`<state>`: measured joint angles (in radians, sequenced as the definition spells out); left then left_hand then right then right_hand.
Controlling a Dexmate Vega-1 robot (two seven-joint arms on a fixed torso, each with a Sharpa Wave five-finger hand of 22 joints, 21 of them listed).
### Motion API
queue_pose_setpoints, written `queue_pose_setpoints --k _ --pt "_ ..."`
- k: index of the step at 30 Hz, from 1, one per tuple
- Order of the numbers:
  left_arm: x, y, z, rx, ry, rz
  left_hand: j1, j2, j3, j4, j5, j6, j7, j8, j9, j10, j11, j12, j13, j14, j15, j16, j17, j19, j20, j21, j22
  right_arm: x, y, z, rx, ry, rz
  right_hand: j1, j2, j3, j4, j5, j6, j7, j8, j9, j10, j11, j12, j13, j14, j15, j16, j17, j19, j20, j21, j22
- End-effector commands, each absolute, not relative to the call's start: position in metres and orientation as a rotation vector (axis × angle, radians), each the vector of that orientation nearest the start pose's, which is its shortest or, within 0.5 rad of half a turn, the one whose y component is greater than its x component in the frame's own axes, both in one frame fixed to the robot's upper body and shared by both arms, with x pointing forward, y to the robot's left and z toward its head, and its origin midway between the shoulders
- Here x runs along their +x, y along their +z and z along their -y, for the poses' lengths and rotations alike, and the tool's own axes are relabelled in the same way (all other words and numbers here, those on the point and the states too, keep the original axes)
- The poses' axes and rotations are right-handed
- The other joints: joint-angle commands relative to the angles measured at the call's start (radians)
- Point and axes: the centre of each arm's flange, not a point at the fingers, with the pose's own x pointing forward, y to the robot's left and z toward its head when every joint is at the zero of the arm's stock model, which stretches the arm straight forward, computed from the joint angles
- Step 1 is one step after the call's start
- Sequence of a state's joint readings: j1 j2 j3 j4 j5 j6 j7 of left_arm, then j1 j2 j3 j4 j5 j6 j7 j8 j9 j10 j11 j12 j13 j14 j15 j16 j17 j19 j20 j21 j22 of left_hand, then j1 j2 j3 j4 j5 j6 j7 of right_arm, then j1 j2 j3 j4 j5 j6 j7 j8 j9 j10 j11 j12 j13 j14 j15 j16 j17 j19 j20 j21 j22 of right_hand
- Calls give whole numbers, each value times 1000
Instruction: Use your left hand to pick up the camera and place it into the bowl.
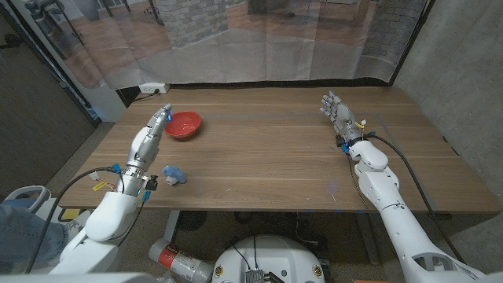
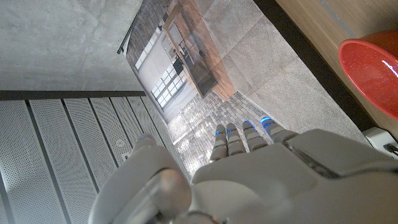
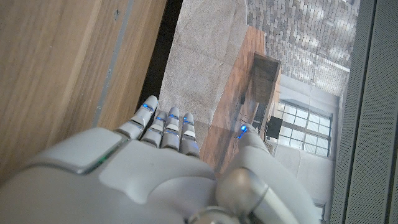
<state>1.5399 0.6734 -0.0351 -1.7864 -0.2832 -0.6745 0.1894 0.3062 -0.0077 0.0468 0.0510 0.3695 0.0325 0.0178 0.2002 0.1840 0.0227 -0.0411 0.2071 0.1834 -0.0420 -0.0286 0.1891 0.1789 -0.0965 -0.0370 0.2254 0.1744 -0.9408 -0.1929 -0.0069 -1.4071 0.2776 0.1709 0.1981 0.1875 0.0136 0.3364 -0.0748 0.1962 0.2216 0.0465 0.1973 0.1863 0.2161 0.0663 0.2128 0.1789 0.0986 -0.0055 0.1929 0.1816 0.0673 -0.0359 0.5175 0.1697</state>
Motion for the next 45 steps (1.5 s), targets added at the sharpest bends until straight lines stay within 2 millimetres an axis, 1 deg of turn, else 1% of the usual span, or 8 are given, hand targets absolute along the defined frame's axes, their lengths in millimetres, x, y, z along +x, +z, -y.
queue_pose_setpoints --k 1,10,16,24,31,45 --pt "442 -88 -367 335 23 929 11 2 -6 0 1 8 0 8 1 3 -6 4 4 5 1 5 3 4 -6 0 5 637 -20 281 29 179 649 1 4 3 -4 7 12 -1 3 3 10 -4 3 5 9 -1 4 2 4 -33 -4 3" --pt "437 -88 -368 387 51 923 15 4 -7 -1 1 11 -2 7 1 5 -14 3 4 7 0 5 3 4 -6 -2 5 638 -20 280 27 179 646 1 5 2 -4 7 13 -2 2 3 11 -2 3 5 9 1 4 3 4 -32 -8 3" --pt "433 -91 -371 397 64 924 19 5 -7 -3 2 14 -3 8 1 7 -12 3 4 9 -1 5 3 6 -7 -3 5 637 -20 281 24 175 648 1 5 2 -5 7 13 -1 2 3 11 -1 3 5 9 0 3 3 5 -31 -11 3" --pt "422 -96 -376 413 92 920 23 8 -7 -4 2 18 -5 8 1 12 -11 4 3 12 -2 5 2 8 -6 -5 5 637 -20 279 22 178 648 0 5 2 -5 7 13 0 2 3 11 -1 3 5 9 2 3 3 6 -31 -13 3" --pt "412 -98 -382 456 136 910 28 10 -7 -6 3 22 -6 8 1 15 -16 4 3 14 -4 4 2 9 -6 -6 5 639 -20 276 21 187 648 0 5 1 -6 7 13 -1 1 3 11 -1 2 5 10 2 3 3 7 -30 -16 4" --pt "403 -101 -389 514 204 900 36 14 -7 -8 4 35 -8 11 1 22 -24 4 3 25 -11 6 2 12 -12 -8 5 637 -22 277 22 180 645 -1 6 1 -7 7 15 -1 1 3 12 0 2 5 10 3 2 3 9 -30 -22 4"
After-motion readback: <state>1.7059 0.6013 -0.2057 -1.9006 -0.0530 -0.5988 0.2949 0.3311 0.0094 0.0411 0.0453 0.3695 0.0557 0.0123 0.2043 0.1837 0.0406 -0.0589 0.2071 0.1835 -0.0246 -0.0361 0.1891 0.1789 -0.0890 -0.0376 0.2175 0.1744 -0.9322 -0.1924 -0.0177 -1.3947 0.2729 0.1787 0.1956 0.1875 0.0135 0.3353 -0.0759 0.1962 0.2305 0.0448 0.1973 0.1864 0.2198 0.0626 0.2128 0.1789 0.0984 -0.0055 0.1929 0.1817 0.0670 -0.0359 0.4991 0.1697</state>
